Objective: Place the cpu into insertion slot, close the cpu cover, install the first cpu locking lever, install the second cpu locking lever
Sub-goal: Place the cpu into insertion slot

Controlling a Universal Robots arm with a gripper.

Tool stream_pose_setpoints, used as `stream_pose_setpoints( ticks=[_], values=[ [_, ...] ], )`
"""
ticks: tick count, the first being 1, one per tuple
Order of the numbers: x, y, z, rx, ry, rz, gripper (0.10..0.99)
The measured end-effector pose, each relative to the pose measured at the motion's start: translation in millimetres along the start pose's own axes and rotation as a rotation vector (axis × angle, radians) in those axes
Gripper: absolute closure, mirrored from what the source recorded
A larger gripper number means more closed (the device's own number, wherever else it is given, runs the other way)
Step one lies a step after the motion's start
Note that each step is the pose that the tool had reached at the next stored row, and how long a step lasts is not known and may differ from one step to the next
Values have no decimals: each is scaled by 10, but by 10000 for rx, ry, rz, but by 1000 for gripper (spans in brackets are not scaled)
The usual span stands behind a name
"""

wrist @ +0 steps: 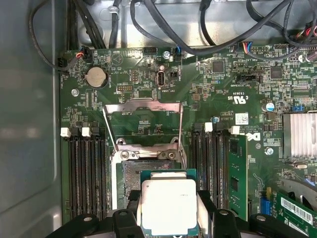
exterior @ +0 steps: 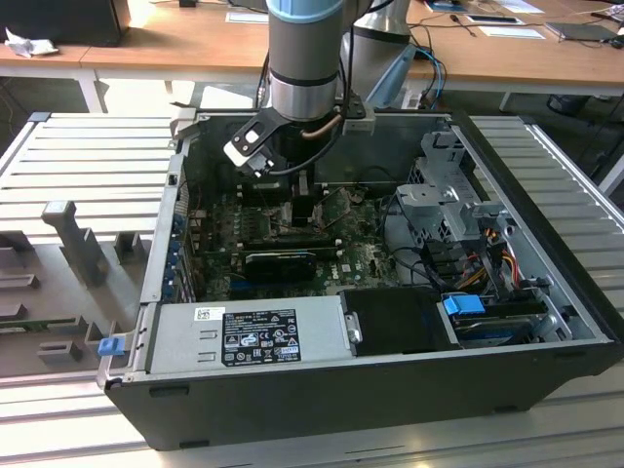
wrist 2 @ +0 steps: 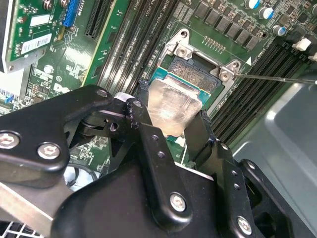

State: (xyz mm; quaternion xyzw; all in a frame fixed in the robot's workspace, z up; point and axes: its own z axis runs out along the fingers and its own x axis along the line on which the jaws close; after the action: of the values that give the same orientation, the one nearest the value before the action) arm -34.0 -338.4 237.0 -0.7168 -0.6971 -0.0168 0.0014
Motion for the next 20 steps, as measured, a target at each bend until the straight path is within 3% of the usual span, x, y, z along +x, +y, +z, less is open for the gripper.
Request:
stream_pose_setpoints(
  ticks=[7, 20],
  values=[
    [8, -3, 66, 0, 4, -2, 553],
    [22, -5, 100, 4, 59, -135, 553]
  ],
)
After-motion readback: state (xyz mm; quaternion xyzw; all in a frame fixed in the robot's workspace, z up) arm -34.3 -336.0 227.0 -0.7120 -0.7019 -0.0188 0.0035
